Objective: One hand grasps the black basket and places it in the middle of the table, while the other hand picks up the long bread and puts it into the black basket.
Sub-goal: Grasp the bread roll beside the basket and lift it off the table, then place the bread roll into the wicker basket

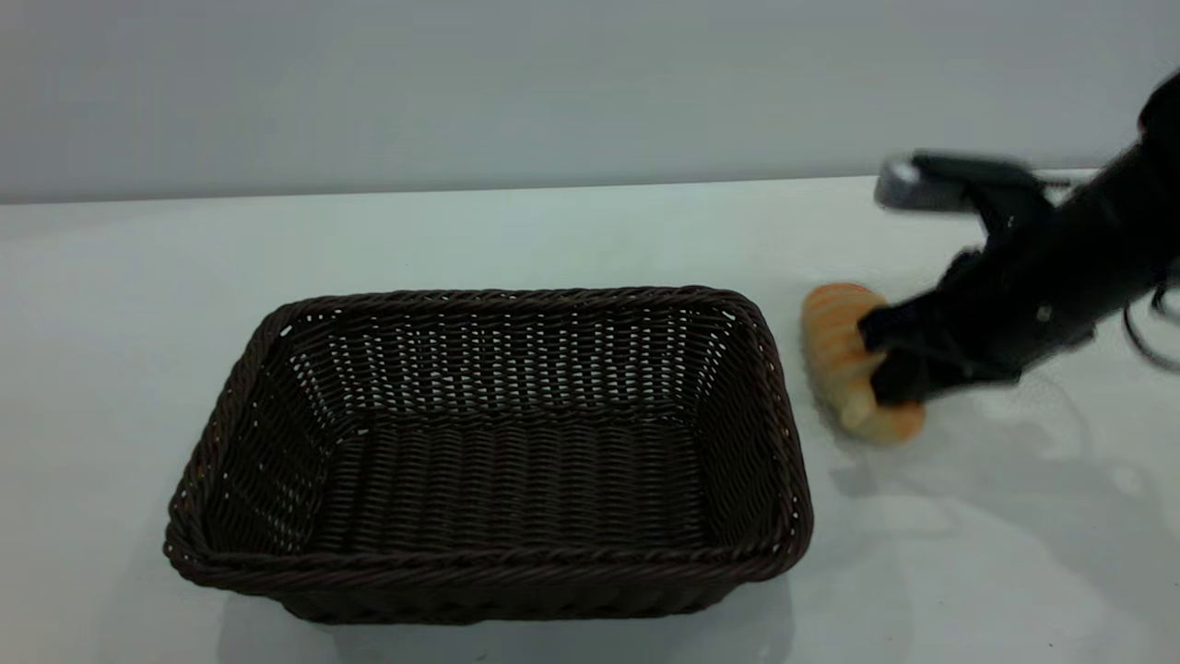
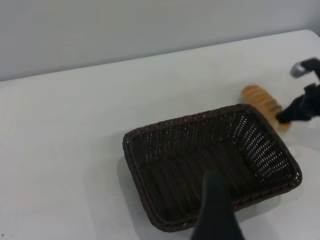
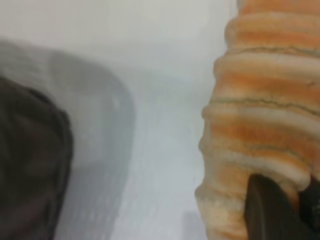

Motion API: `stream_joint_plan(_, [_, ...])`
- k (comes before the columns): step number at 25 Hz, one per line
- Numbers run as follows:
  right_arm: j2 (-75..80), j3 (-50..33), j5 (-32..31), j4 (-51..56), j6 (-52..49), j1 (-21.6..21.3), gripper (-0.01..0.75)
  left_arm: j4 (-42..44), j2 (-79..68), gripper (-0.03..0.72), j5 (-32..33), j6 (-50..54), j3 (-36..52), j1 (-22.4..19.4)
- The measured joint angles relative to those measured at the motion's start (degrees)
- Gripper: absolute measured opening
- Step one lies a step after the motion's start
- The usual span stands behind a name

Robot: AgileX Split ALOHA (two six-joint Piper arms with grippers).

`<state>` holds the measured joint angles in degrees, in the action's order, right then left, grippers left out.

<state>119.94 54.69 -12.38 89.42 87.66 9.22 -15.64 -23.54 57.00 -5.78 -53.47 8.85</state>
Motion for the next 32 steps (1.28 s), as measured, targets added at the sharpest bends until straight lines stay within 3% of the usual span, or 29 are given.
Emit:
stream_joint_plan(5, [-13.2, -0.1, 2.2, -5.3, -3.8, 0.0, 0.035, 0.0, 0.0, 0.581, -0.5, 0.0, 0.0, 0.0])
stream_joint_plan(9, [-20.7, -0.1, -5.4, -6.5, -8.8, 0.9, 0.035, 0.0, 0.0, 0.571, -1.0, 0.0, 0.0, 0.0])
stream_joint_plan(13, [-23.5, -0.3, -12.2, -8.6, -11.8, 7.7, 0.035, 0.0, 0.0, 0.565, -1.0, -0.1, 0.0, 0.0])
stream_joint_plan(15, [-23.7, -0.3, -13.0, -10.3, -13.1, 13.6, 0.035, 0.0, 0.0, 0.563, -1.0, -0.1, 0.0, 0.0])
stream_joint_plan(19, [-22.8, -0.3, -9.9, -13.3, -15.7, 24.2, 0.035, 0.0, 0.0, 0.561, -1.0, -0.2, 0.0, 0.0])
stream_joint_plan(23, [-19.3, -0.3, -6.1, -13.7, -16.5, 30.4, 0.035, 0.0, 0.0, 0.561, -0.9, -0.2, 0.0, 0.0])
stream_joint_plan(32, [-9.2, -0.3, 0.8, -13.7, -14.3, 32.6, 0.035, 0.0, 0.0, 0.561, -0.6, -1.3, 0.0, 0.0])
